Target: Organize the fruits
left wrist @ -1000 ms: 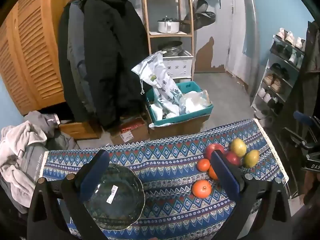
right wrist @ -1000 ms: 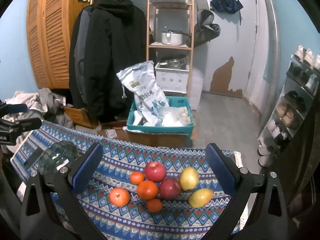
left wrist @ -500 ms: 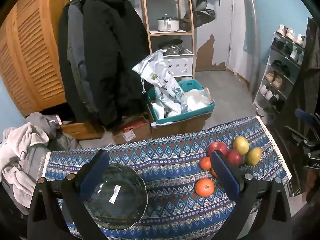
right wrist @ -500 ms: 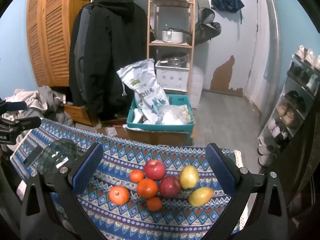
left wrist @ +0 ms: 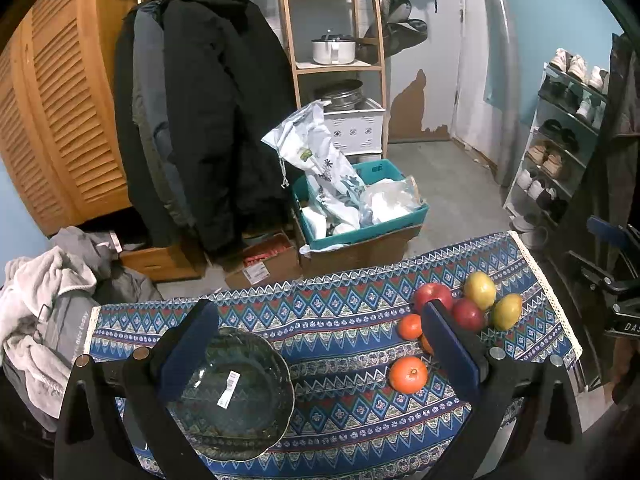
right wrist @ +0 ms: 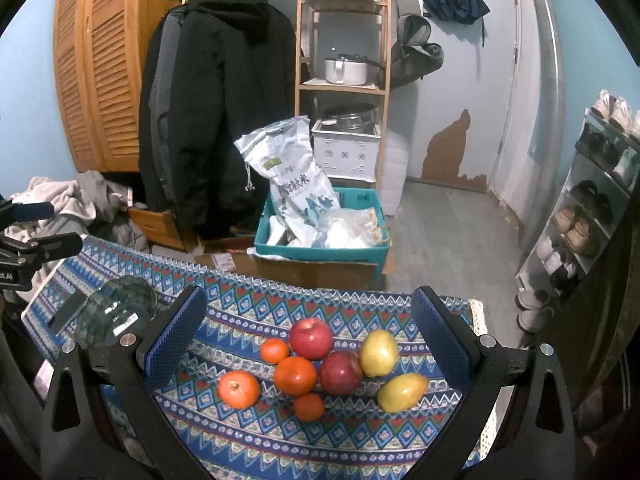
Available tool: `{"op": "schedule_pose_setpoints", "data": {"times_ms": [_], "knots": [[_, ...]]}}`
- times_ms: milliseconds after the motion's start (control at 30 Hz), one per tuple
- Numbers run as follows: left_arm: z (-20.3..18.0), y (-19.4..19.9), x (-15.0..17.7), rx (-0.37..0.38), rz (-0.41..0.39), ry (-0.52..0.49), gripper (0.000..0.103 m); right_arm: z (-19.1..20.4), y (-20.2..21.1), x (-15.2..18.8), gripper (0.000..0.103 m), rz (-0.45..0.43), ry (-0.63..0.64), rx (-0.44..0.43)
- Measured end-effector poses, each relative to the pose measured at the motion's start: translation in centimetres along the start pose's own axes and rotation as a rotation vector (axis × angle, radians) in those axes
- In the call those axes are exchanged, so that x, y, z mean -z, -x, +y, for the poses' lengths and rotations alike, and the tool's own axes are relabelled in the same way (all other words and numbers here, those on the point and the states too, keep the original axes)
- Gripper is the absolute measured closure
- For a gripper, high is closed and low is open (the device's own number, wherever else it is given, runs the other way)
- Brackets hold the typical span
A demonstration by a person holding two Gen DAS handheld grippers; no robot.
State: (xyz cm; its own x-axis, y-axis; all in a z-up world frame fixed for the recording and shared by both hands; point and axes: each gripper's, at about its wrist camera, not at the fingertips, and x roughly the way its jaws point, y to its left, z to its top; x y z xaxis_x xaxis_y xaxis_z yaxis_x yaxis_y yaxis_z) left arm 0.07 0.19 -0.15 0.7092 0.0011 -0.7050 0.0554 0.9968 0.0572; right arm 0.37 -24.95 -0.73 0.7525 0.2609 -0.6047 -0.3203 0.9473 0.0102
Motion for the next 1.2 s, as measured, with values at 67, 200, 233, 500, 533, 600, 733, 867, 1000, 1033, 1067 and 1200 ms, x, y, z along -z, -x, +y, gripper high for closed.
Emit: {"op": "schedule_pose_setpoints", "data": {"times_ms": [67, 200, 233, 500, 533, 600, 733, 867, 1000, 1033, 1067, 1200], "knots": [[0.04, -0.04, -0.07, 0.000, 0.001, 0.001, 0.001, -0.03, 0.00, 0.02, 0.003, 0.001, -0.001, -0.002], [-0.10, 0.02, 0.06, -0.001, 0.000, -0.001, 0.001, -0.01, -0.02, 0.04, 0.003, 0.001, -0.001, 0.000], [-0.09, 0.03, 0.03, 0.001, -0.002, -0.002, 0.001, -0.01, -0.02, 0.03, 0.003, 0.001, -0.001, -0.001], [-0.29, 0.14, 0.12, 0.004, -0.002, -0.004, 0.001, 0.07, -0.01, 0.03, 0.003, 0.002, -0.003, -0.004], [-0.30, 0.14, 0.13, 0.004, 0.000, -0.004, 0.001, 0.07, -0.02, 0.01, 0.003, 0.003, -0.002, -0.003], [-0.33, 0.10, 0.19, 0.005, 0.002, -0.002, 0.001, 0.03, -0.02, 0.01, 0.003, 0.003, -0.004, -0.004], [-0.33, 0.12, 0.25, 0.006, 0.001, -0.001, 0.001, 0.14, 0.03, 0.08, 0.003, 0.003, -0.004, -0.005], [-0.30, 0.08, 0.18, 0.006, 0.002, -0.001, 0.001, 0.27, 0.04, 0.18, 0.003, 0.004, -0.003, -0.006], [-0.29, 0.08, 0.20, 0.006, 0.005, 0.000, 0.001, 0.18, -0.01, 0.11, 0.003, 0.004, -0.005, -0.005], [-0.28, 0.06, 0.22, 0.006, 0.006, 0.001, 0.001, 0.15, -0.02, 0.09, 0.003, 0.005, -0.005, -0.004], [-0.28, 0.06, 0.24, 0.005, 0.006, 0.001, 0.001, 0.20, 0.04, 0.16, 0.003, 0.005, -0.006, -0.004], [-0.15, -0.03, 0.26, 0.005, 0.009, 0.006, 0.001, 0.15, 0.03, 0.16, 0.003, 0.005, -0.006, -0.006]]}}
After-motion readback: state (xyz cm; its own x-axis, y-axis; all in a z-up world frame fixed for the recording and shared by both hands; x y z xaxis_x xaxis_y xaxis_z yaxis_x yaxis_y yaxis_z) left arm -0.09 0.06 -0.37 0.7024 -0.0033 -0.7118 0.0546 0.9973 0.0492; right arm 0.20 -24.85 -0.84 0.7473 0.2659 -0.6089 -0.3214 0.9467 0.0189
